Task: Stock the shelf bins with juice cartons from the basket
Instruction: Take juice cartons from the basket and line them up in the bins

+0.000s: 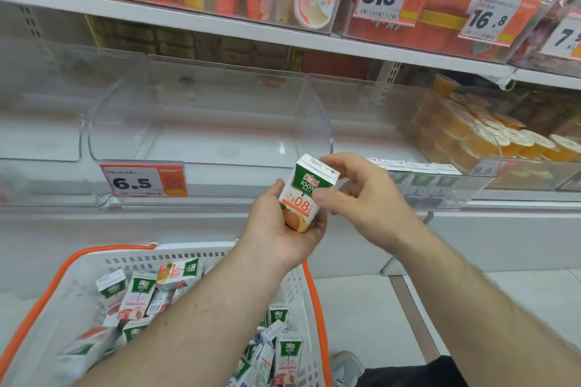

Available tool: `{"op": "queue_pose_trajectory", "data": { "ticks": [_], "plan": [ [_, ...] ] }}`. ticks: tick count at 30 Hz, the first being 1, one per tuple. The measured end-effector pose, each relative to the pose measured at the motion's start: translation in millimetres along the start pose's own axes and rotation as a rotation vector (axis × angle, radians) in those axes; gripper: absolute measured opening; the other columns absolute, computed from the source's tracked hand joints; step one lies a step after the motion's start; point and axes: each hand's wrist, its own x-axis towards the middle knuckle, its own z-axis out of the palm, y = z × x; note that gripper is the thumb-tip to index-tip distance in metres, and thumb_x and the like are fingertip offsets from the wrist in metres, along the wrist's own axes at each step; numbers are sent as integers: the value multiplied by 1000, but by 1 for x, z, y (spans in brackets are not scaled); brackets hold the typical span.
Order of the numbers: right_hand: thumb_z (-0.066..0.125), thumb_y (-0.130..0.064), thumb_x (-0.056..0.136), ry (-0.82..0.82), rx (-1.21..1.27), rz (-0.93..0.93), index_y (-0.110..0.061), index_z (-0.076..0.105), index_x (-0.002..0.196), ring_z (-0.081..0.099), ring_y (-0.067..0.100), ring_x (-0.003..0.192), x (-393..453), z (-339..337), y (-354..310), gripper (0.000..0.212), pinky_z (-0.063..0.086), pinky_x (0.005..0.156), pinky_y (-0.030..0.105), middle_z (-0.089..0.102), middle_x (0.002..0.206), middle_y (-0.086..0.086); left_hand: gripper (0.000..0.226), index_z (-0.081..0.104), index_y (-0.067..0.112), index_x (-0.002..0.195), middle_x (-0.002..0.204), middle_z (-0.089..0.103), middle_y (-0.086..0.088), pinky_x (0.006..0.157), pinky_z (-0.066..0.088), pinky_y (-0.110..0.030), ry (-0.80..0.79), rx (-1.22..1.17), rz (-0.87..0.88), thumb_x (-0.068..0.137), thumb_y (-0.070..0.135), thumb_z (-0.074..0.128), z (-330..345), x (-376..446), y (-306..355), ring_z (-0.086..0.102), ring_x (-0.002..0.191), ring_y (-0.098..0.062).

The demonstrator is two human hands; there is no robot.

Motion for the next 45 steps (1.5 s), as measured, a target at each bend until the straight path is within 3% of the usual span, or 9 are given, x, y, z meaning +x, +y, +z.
{"op": "queue_pose_trajectory", "data": {
  "ticks": [3,7,12,21,29,34,38,42,45],
  "plan": [
    [78,-37,68,-55,-31,-16,-27,66,103,69,14,78,-1,18,-4,38,56,72,37,73,94,-6,41,70,5,109,107,72,-13,86,53,-33,-15,44,2,101,31,40,-9,-4,11,68,103,-27],
    [71,-3,85,-125,137,24,-16,65,93,67,5,67,3,37,-15,17,48,58,17,74,83,-1,48,65,3,117,113,69,-20,84,51,-38,21,100,87,101,37,34,-27,-19,28,65,102,-33],
    [65,4,87,-99,241,-18,-8,63,97,63,10,58,23,59,-45,16,48,54,21,72,72,-1,26,59,14,102,99,62,-3,71,45,-34,322,115,344,96,36,48,-73,-26,65,60,86,-20],
    [71,-13,81,-142,-30,-17,-18,61,92,66,18,80,123,149,-95,16,51,65,34,71,92,2,27,53,18,120,93,52,5,92,47,-37,558,102,659,93,17,53,-121,-47,128,55,100,-17],
    [66,-5,80,-571,-270,118,-8,59,87,63,20,68,153,204,-100,10,46,62,29,68,83,7,31,54,20,125,102,55,10,100,42,-39,479,56,616,94,19,49,-128,-45,134,54,117,-16],
    [51,-15,85,-674,-87,292,-4,59,91,60,30,78,159,208,-97,15,45,76,39,68,87,19,25,56,22,117,102,59,16,89,42,-37,439,28,604,95,17,46,-129,-46,135,59,114,-16],
    [52,-9,92,-739,-212,300,-2,62,87,64,25,66,160,207,-103,13,50,62,31,68,77,17,21,54,26,114,110,60,15,90,37,-37,433,61,603,97,20,45,-133,-46,134,59,115,-16],
    [47,-12,98,-785,-337,306,1,64,104,66,29,83,159,207,-115,22,52,81,40,71,97,20,30,54,24,126,132,57,10,99,36,-38,435,104,589,97,25,47,-141,-44,135,59,114,-16],
    [46,-20,99,-761,-505,254,-4,66,110,65,25,82,152,207,-124,28,51,78,39,72,104,16,23,53,25,120,129,58,7,107,40,-44,424,183,616,98,24,48,-149,-47,136,59,115,-16]
  ]
}}
